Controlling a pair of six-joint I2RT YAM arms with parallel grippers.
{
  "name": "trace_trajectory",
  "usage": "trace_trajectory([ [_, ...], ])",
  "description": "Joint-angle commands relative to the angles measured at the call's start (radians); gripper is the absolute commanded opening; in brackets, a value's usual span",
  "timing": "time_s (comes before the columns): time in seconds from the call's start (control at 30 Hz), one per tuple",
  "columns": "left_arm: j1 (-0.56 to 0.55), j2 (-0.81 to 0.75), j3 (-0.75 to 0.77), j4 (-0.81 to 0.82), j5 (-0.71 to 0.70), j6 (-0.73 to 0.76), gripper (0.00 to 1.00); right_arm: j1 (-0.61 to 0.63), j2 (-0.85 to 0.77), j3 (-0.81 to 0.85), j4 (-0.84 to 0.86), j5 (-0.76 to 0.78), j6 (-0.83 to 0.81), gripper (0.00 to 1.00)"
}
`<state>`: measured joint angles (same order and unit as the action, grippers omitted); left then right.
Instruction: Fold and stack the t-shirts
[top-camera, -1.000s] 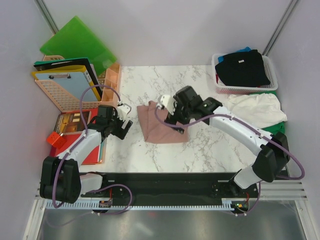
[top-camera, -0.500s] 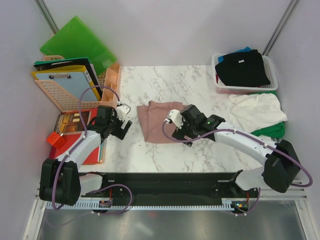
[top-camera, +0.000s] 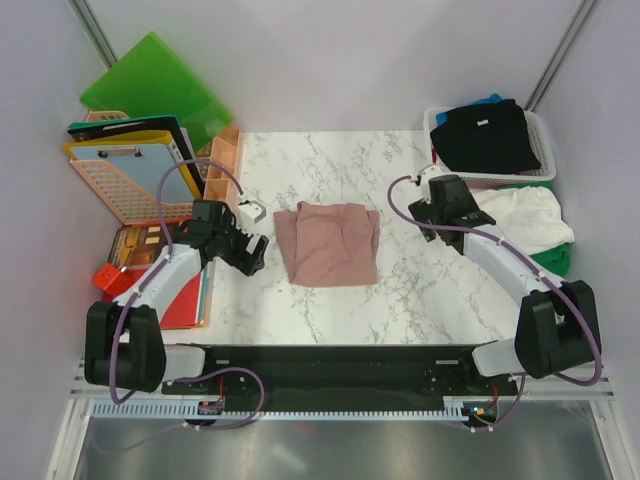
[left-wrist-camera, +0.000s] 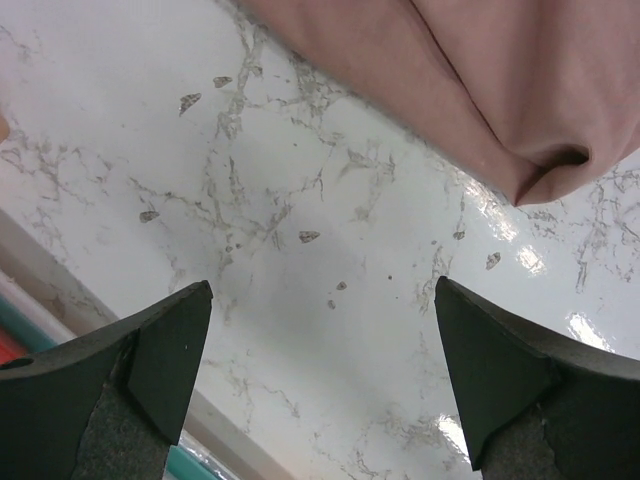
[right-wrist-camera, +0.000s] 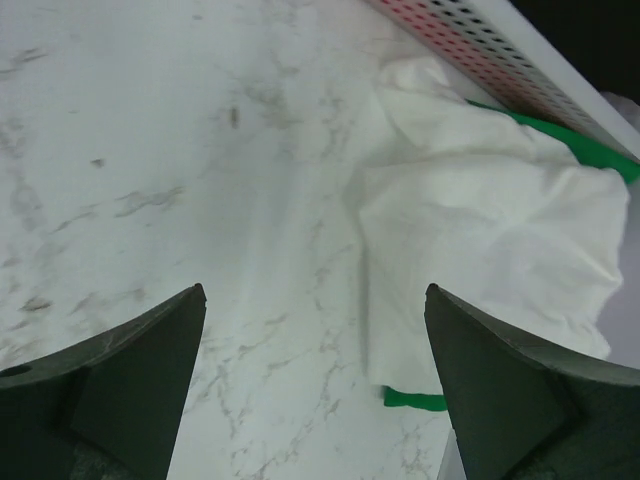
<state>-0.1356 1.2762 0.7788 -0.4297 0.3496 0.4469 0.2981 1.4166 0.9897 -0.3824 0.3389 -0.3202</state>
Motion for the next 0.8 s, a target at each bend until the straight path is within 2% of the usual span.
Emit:
trace_trajectory([
  [0.0, 0.019, 0.054, 0.034, -0.034, 0.106, 0.042, 1.0, -0.037, -0.067, -0.08, 0.18, 0.21, -0.017, 0.98],
  [0.07, 0.022, 0.057, 0.016, -0.023, 0.124, 0.041, 0.99, -0.08, -0.1, -0.094, 0.179, 0.203, 0.007, 0.98],
  [0.2, 0.024, 0.023, -0.019, 0.011, 0.103, 0.033, 0.99, -0.152, -0.128, -0.028, 0.059, 0.126, 0.058, 0.98],
  [0.33, 0.027, -0.029, -0.061, 0.031, 0.085, 0.035, 0.99, -0.181, -0.125, -0.033, 0.036, 0.08, 0.032, 0.98],
  [0.43, 0.027, -0.044, -0.093, 0.034, 0.072, 0.044, 1.0, -0.223, -0.065, -0.036, 0.039, 0.084, 0.013, 0.98],
  [0.6, 0.028, -0.084, -0.131, 0.037, 0.023, 0.078, 0.99, -0.275, 0.024, 0.044, -0.044, -0.021, 0.05, 0.98],
  [0.67, 0.028, -0.093, -0.142, 0.04, 0.009, 0.087, 0.99, -0.275, 0.097, 0.076, -0.065, 0.011, 0.067, 0.98],
  [0.77, 0.03, -0.101, -0.148, 0.045, -0.006, 0.096, 1.0, -0.275, 0.217, 0.133, -0.067, 0.208, 0.084, 0.98],
])
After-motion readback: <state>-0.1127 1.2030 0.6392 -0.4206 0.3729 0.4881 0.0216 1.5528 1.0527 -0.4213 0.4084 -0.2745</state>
